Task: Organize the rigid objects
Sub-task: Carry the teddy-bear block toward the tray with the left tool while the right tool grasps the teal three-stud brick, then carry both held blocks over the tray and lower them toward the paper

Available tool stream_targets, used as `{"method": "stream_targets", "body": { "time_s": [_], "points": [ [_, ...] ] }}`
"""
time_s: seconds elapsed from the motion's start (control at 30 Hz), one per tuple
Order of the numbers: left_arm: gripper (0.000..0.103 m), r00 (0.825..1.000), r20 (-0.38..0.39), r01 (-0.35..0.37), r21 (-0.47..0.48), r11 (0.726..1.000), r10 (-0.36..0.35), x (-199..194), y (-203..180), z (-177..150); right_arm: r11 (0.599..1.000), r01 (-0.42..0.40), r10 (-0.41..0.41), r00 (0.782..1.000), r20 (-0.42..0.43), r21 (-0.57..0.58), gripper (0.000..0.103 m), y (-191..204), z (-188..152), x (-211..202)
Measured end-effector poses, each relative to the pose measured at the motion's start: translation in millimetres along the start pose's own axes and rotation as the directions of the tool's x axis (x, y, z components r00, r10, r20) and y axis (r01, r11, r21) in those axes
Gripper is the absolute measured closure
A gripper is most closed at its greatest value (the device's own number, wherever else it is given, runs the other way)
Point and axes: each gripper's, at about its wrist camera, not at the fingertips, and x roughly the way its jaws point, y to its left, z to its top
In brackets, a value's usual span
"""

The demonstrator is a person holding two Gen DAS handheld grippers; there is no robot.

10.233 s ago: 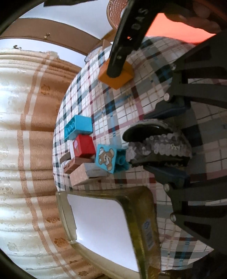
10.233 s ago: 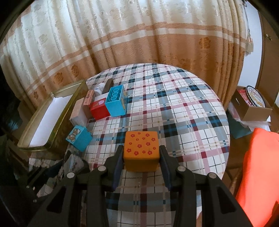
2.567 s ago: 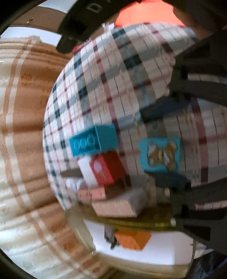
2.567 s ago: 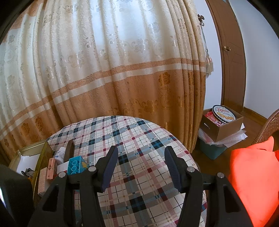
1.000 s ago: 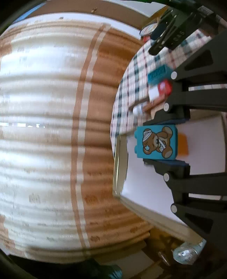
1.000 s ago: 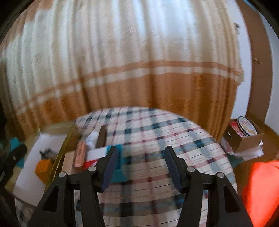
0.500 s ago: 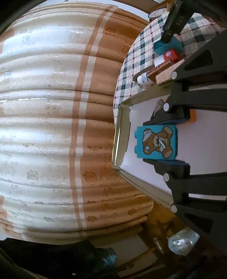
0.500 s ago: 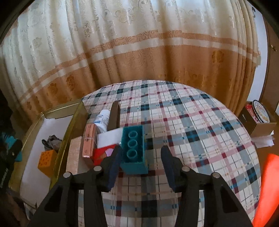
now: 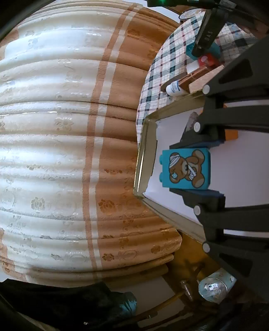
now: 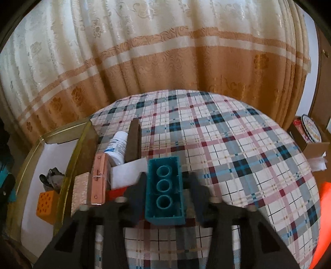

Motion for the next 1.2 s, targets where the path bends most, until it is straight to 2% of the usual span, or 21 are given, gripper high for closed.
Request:
{"method": "stream_targets", "body": {
  "time_s": [0.2, 0.3, 0.43, 0.53, 0.6, 0.77, 0.97, 1.2],
  "points": [
    [0.072, 1.000, 0.006, 0.028, -0.030, 0.999, -0.027, -1.2, 6.2, 0.8, 0.999, 0.034, -0.034, 0.999, 0.025, 0.008, 0.069, -0.5, 0.1, -4.7],
    [0.072, 0.999, 0.006, 0.045, -0.067, 0.997, -0.045, -1.6, 13.3, 0.3, 0.999, 0.047, -0.047, 0.994, 0.101, -0.001, 0.069, 2.4, -1.0, -19.7],
    [0.072, 0.997, 0.004, 0.079, -0.113, 0.990, -0.079, -2.6, 22.7, -0.6, 0.998, 0.062, -0.062, 0.972, 0.228, 0.007, 0.069, 3.6, -4.5, -45.0],
    [0.072, 0.992, 0.005, 0.126, -0.143, 0.982, -0.127, -7.8, 28.9, -0.5, 0.998, 0.054, -0.058, 0.957, 0.284, 0.021, 0.069, 3.4, -9.1, -63.0],
    [0.072, 0.987, 0.008, 0.159, -0.156, 0.975, -0.159, -12.4, 31.9, 2.4, 0.999, 0.035, -0.040, 0.955, 0.293, 0.022, 0.069, 4.9, -13.0, -69.9],
    [0.072, 0.985, 0.007, 0.169, -0.161, 0.972, -0.170, -22.6, 34.4, 9.9, 1.000, -0.024, 0.021, 0.962, 0.272, 0.006, 0.069, 20.0, -25.6, -84.6],
    [0.072, 0.991, -0.014, 0.131, -0.139, 0.982, -0.134, -28.4, 37.5, 12.0, 0.995, -0.088, 0.096, 0.963, 0.250, -0.044, 0.069, 48.0, -34.2, -98.0],
    [0.072, 0.995, -0.023, 0.097, -0.126, 0.987, -0.101, -29.7, 47.0, 17.3, 0.982, -0.145, 0.171, 0.954, 0.245, -0.119, 0.069, 83.3, -39.5, -108.9]
  ]
}}
